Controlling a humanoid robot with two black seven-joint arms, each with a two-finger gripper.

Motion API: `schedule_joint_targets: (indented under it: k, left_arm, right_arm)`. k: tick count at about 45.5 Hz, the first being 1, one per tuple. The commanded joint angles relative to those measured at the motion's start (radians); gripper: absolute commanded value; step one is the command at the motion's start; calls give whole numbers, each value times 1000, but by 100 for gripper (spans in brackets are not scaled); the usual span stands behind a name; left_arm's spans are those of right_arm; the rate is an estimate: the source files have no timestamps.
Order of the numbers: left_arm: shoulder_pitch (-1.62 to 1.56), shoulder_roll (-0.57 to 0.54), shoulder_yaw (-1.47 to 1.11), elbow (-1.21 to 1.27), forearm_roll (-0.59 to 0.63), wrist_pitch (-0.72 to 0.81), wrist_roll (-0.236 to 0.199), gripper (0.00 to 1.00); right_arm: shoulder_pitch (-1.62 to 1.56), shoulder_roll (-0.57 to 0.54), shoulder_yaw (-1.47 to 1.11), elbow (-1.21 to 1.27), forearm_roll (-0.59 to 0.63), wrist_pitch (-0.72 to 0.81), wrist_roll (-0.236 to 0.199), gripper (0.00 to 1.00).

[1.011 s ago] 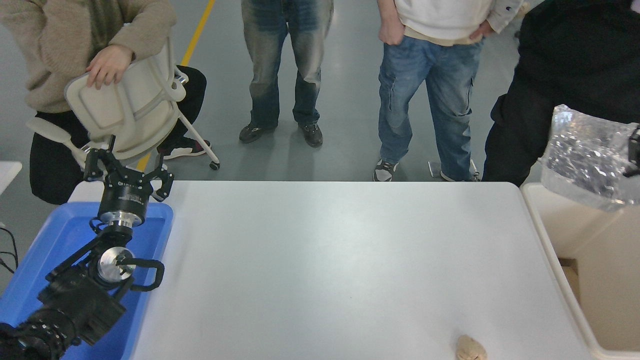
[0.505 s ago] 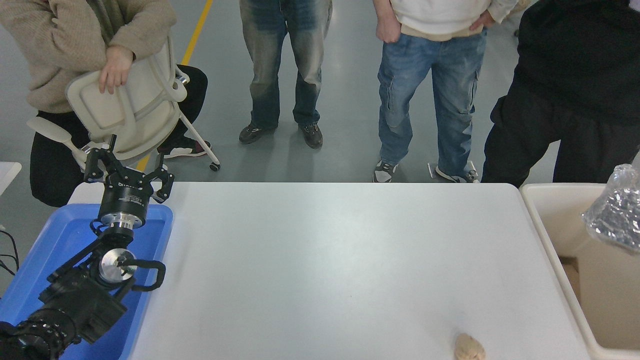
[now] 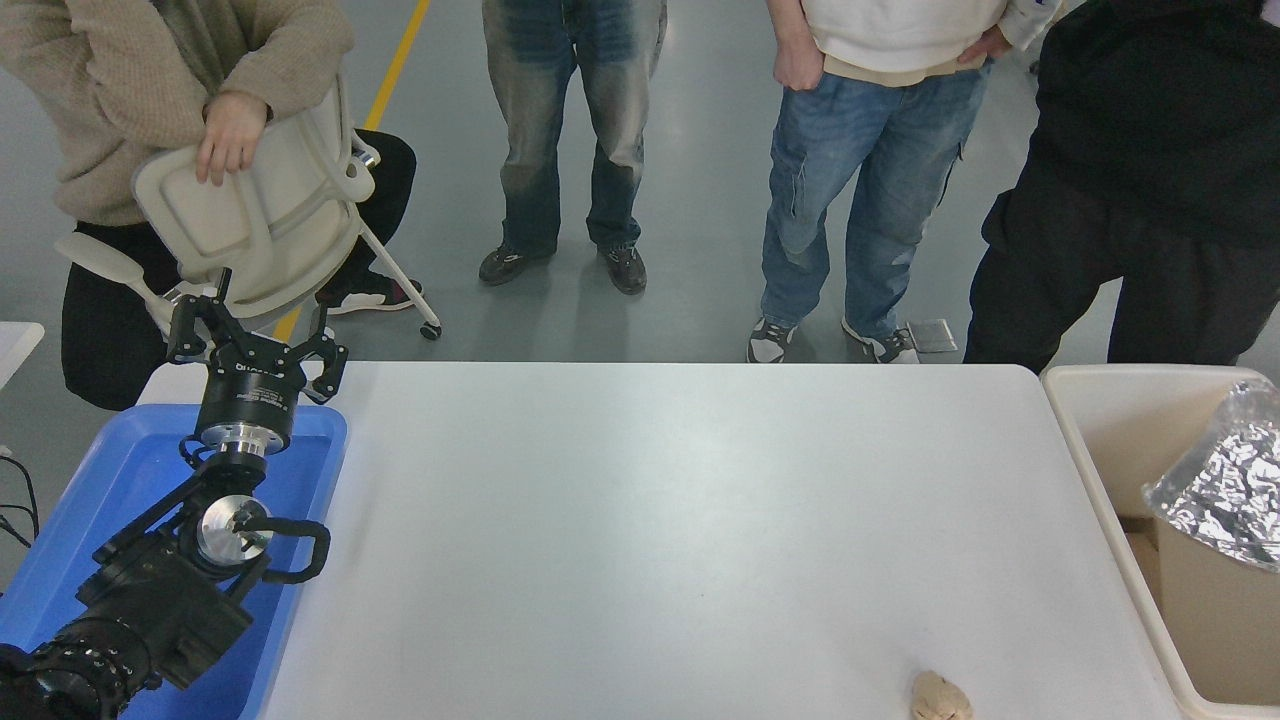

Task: Pick up foil plate and place in dustbin

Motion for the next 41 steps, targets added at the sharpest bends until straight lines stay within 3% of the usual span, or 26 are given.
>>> schedule_joint_targets:
  k: [1, 8, 11, 15, 19, 31, 41]
  left_arm:
    - [0, -1, 1, 0, 0, 0, 0, 99]
    - [0, -1, -1, -1, 0, 0, 0, 99]
    - [0, -1, -1, -1, 0, 0, 0, 99]
    - [0, -1, -1, 1, 0, 0, 0, 99]
    - [0, 1, -1, 1, 0, 0, 0, 99]
    - [0, 1, -1, 1, 0, 0, 0, 99]
    - [0, 1, -1, -1, 0, 0, 0, 99]
  right_arm:
    - [-69, 44, 39, -79, 2, -39, -2, 0]
    - [-71, 44, 27, -79, 0, -41, -2, 0]
    - [-69, 43, 24, -79, 0, -50, -1, 30]
    - [-71, 41, 24, -75, -1, -83, -1, 40]
    - [-69, 41, 27, -68, -1, -128, -1, 60]
    - [-51, 27, 30, -13, -3, -146, -1, 70]
    - [153, -144, -13, 324, -27, -145, -1, 77]
